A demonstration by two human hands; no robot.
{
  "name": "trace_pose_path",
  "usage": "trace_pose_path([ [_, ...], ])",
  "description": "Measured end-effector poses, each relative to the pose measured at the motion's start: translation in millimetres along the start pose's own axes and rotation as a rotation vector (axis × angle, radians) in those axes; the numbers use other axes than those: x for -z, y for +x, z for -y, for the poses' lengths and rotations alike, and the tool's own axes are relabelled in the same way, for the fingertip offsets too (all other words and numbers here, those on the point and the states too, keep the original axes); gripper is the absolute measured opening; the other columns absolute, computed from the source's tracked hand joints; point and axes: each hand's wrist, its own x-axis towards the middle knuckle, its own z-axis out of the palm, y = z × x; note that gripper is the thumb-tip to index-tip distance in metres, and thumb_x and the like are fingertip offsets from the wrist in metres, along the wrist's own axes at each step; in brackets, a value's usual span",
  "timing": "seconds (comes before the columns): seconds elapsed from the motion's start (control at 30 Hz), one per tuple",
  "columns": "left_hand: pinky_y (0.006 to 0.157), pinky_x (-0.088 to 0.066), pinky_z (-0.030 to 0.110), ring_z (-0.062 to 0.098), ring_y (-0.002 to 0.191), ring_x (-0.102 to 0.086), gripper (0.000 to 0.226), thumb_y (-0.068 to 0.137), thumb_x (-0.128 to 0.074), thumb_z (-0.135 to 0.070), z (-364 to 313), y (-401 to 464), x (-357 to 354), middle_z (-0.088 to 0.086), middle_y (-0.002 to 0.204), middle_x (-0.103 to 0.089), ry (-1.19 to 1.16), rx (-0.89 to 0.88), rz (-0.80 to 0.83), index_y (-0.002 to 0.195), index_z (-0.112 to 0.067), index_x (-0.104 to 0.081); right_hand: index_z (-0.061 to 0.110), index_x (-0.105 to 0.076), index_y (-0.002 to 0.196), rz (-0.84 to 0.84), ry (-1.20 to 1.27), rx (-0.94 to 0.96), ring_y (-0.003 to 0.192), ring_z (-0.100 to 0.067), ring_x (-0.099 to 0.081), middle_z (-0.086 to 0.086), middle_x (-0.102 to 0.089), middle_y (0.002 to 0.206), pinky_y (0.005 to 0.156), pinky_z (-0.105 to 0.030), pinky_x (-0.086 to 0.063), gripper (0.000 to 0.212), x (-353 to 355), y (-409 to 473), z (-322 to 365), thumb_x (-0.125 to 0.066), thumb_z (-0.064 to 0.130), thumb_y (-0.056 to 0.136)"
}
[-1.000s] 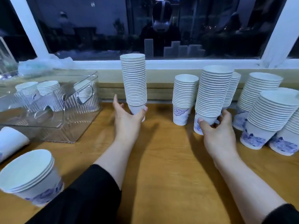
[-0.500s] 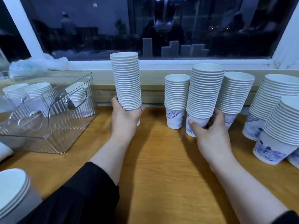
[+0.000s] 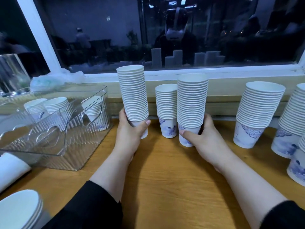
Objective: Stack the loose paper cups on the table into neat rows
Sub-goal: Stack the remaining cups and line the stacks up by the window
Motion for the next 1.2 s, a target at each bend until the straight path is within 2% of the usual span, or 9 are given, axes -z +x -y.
trace_pose_path([
  [0.1, 0.084, -0.055, 0.060, 0.025, 0.108, -0.068, 0.076, 0.082, -0.083, -0.031, 0, 1, 1, -0.012, 0.124, -0.065, 0.000, -0.010, 0.018, 0.142, -0.037, -0.037, 0.033, -0.037, 0.135, 0.032, 0.001, 0.004, 0.104, 0.003, -0.057, 0.017, -0.060, 0.119, 0.078, -0.017, -0.043, 0.070, -5, 5, 1, -0.079, 0.029, 0.079],
  [0.2, 0.097, -0.056, 0.046, 0.008, 0.111, -0.065, 0.075, 0.084, -0.082, -0.024, 3, 3, 1, -0.015, 0.125, -0.065, -0.030, -0.028, 0.018, 0.144, -0.033, -0.038, 0.035, -0.039, 0.130, -0.002, 0.017, 0.003, 0.106, 0.000, -0.059, 0.017, -0.062, 0.118, 0.083, -0.023, -0.045, 0.067, -4, 6, -1, -0.080, 0.028, 0.078],
  [0.4, 0.101, -0.051, 0.031, -0.006, 0.110, -0.061, 0.080, 0.083, -0.083, -0.017, 4, 4, 1, -0.019, 0.126, -0.064, -0.040, -0.038, 0.008, 0.147, -0.030, -0.038, 0.035, -0.040, 0.138, -0.032, 0.045, 0.008, 0.097, 0.016, -0.053, 0.029, -0.059, 0.111, 0.074, -0.010, -0.041, 0.069, -1, 10, -4, -0.079, 0.030, 0.081],
  [0.6, 0.113, -0.042, 0.044, 0.016, 0.132, -0.050, 0.107, 0.065, -0.087, -0.049, -8, -9, -1, -0.001, 0.145, -0.046, 0.115, -0.051, -0.104, 0.153, -0.032, -0.030, 0.031, -0.038, 0.146, -0.042, -0.007, -0.015, 0.108, 0.004, -0.057, 0.017, -0.058, 0.129, 0.092, -0.021, -0.047, 0.078, 0, 4, -3, -0.080, 0.034, 0.080],
  [0.67, 0.110, -0.042, 0.038, 0.017, 0.124, -0.050, 0.095, 0.074, -0.086, -0.042, -20, -22, -1, 0.001, 0.140, -0.042, 0.169, -0.075, -0.224, 0.151, -0.021, -0.034, 0.026, -0.035, 0.149, -0.107, -0.004, -0.042, 0.115, -0.005, -0.057, 0.012, -0.058, 0.130, 0.102, -0.030, -0.046, 0.082, 3, -7, -4, -0.079, 0.035, 0.080],
  [0.77, 0.095, -0.046, 0.038, 0.016, 0.101, -0.052, 0.051, 0.089, -0.074, -0.035, -35, -46, -3, 0.000, 0.119, -0.046, 0.134, -0.285, -0.369, 0.129, -0.015, -0.051, 0.024, -0.053, 0.132, -0.321, -0.024, 0.031, 0.093, -0.010, -0.062, 0.005, -0.064, 0.101, 0.085, -0.024, -0.048, 0.049, 13, -38, 2, -0.073, 0.031, 0.087],
  [0.83, 0.083, -0.047, 0.030, 0.015, 0.089, -0.054, 0.027, 0.094, -0.068, -0.031, -43, -62, -11, -0.001, 0.107, -0.051, 0.089, -0.414, -0.319, 0.115, -0.020, -0.056, 0.027, -0.059, 0.114, -0.495, -0.047, 0.118, 0.087, -0.013, -0.058, 0.004, -0.058, 0.091, 0.079, -0.023, -0.045, 0.027, 26, -59, 6, -0.069, 0.029, 0.089],
  [0.93, 0.075, -0.044, 0.012, 0.003, 0.089, -0.058, 0.013, 0.095, -0.067, -0.021, -53, -90, -35, -0.005, 0.098, -0.059, 0.052, -0.434, -0.100, 0.105, -0.024, -0.059, 0.024, -0.055, 0.118, -0.663, -0.058, 0.134, 0.103, -0.015, -0.055, 0.005, -0.054, 0.111, 0.093, -0.029, -0.044, 0.030, 46, -73, 2, -0.066, 0.027, 0.090],
  [1.2, 0.097, -0.054, 0.033, 0.001, 0.108, -0.064, 0.037, 0.094, -0.067, -0.017, -49, -121, -83, -0.011, 0.116, -0.067, 0.024, -0.226, 0.375, 0.129, -0.028, -0.061, 0.009, -0.026, 0.152, -0.556, -0.124, -0.013, 0.142, -0.024, -0.031, -0.012, -0.037, 0.153, 0.115, -0.030, -0.023, 0.073, 57, -52, -18, -0.064, 0.016, 0.091],
])
